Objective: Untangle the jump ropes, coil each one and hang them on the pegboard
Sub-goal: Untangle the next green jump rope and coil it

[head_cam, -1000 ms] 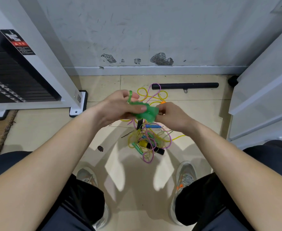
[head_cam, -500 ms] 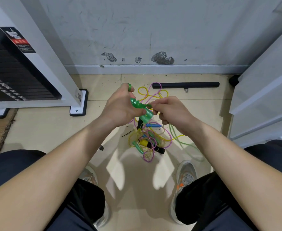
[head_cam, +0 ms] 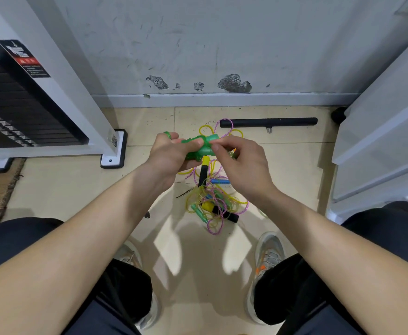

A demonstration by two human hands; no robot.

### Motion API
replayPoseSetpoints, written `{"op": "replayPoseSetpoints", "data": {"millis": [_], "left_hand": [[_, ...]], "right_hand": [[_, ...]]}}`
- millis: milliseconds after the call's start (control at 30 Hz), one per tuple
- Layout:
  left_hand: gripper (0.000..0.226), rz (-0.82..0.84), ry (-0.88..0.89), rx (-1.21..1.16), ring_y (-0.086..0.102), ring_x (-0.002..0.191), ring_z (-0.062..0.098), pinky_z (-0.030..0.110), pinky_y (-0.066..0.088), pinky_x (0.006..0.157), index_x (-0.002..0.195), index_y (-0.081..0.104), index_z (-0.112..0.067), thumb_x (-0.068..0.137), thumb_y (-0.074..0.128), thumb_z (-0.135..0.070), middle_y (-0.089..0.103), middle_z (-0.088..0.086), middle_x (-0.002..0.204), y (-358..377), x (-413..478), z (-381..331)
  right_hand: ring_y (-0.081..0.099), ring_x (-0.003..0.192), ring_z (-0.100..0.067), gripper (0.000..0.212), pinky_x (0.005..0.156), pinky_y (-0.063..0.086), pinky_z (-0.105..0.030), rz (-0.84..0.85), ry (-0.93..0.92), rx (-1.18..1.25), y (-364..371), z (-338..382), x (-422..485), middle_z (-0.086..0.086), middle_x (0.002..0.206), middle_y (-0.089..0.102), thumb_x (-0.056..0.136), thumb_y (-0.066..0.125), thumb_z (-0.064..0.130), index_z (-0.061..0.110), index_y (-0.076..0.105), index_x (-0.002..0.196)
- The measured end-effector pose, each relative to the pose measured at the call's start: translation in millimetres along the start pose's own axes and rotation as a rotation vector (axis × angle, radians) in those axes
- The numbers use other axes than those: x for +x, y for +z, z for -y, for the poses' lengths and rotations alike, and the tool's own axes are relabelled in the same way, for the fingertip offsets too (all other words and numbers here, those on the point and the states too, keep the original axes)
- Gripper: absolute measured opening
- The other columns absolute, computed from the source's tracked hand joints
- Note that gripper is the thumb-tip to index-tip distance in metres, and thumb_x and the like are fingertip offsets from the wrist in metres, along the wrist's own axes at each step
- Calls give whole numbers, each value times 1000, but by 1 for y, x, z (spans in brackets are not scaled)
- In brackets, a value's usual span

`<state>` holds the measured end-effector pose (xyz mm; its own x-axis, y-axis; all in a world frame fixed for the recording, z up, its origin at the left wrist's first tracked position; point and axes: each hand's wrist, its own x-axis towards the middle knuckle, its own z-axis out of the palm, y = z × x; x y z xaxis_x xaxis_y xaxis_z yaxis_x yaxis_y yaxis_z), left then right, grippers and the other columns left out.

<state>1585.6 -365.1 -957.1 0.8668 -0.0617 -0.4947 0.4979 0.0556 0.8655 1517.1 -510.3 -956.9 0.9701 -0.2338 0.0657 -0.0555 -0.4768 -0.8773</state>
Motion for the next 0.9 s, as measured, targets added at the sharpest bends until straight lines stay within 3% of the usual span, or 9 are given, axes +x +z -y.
{"op": "replayPoseSetpoints", "data": {"millis": [133,300,433,500,600,733,900], "left_hand": [[77,92,-67,-58,72,93,35,34,62,67,142,28,0,83,76,-5,45,21,140,-1,-3,-2],[78,141,-95,-154,69,97,28,35,62,69,148,22,-2,86,70,4,45,14,137,-2,-5,0],[61,181,-113,-261,68,95,27,33,60,65,136,31,-3,87,66,9,47,16,129,-1,-8,-4],[38,217,-116,-294,67,86,27,33,60,64,113,41,-4,87,64,10,49,15,110,1,-9,-5],[28,233,-130,-310,65,81,29,35,60,67,94,42,-6,86,63,12,49,15,97,2,-10,-4],[26,217,-121,-317,66,77,26,34,59,65,89,43,-5,86,62,12,50,13,93,0,-6,-7],[36,198,-124,-294,68,77,26,35,61,64,108,40,-8,87,59,13,50,14,100,-2,-8,-7]], "right_hand": [[53,70,7,15,63,36,-10,52,-51,-51,-6,-2,6,16,83,66,97,62,24,23,77,101],[51,66,2,15,61,35,-11,104,-128,-64,-11,-2,9,16,78,60,95,65,17,21,78,101],[59,68,-24,8,63,49,-36,44,-18,184,-9,-1,9,5,79,73,90,72,17,23,78,90],[56,57,-15,7,53,45,-27,34,14,313,-9,2,7,7,69,68,90,72,11,15,77,87],[44,46,-11,10,44,36,-21,28,114,474,-8,3,4,4,60,59,91,70,5,11,73,83],[40,45,-12,7,42,32,-21,24,227,505,-12,0,9,0,61,60,92,70,12,8,73,86],[36,47,-8,14,43,30,-21,205,278,480,-19,-5,16,3,58,54,92,69,13,14,73,79]]}}
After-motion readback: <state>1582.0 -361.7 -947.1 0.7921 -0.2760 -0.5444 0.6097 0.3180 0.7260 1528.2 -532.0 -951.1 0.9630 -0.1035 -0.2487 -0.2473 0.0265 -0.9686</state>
